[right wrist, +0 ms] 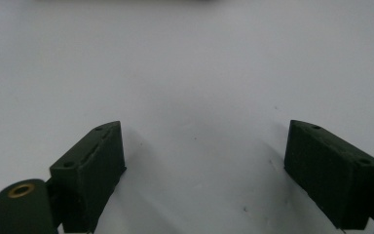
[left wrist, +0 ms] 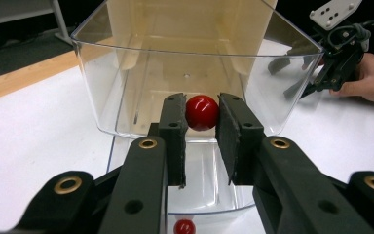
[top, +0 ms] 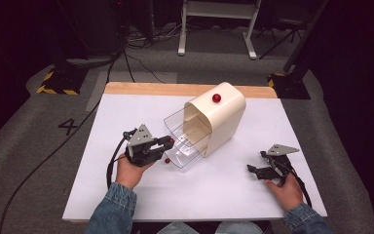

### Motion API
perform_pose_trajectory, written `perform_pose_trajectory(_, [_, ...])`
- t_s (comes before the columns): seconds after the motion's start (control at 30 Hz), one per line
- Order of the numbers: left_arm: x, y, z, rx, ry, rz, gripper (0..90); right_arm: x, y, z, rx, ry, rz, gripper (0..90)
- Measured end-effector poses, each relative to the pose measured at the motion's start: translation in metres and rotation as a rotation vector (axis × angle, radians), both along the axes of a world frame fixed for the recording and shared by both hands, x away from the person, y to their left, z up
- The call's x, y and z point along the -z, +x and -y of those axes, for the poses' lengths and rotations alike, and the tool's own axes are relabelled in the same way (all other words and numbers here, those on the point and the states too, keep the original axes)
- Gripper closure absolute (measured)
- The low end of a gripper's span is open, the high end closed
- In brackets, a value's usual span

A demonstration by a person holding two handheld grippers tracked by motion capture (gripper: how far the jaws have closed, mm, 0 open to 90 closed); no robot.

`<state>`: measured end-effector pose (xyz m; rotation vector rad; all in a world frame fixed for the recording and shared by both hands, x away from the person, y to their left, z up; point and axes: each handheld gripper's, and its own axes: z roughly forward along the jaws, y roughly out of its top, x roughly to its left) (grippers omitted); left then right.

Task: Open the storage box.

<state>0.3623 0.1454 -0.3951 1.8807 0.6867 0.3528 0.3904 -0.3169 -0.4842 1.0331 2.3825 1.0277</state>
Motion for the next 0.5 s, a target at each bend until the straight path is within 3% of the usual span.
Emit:
perform_pose_trajectory(0.17, [0.004,0.000,-0.002,0.016,-0.022,-0.008,70.9,0.000,0.000,0.000,0.000,0.000,0.000,14.9])
perform_pose_trajectory(0.23, [0.006,0.001,-0.004,0.020,-0.027,-0.016,56.0,0.000,0.000,0.000,0.000,-0.001,0.001,14.9])
perform_pose_trajectory(0.33, [0.007,0.001,-0.006,0.022,-0.023,-0.036,54.5,0.000,0.000,0.000,0.000,0.000,0.001,14.9])
perform_pose_trajectory(0.5, [0.010,-0.003,-0.011,0.006,-0.016,-0.033,51.5,0.000,0.000,0.000,0.000,0.000,0.000,15.0])
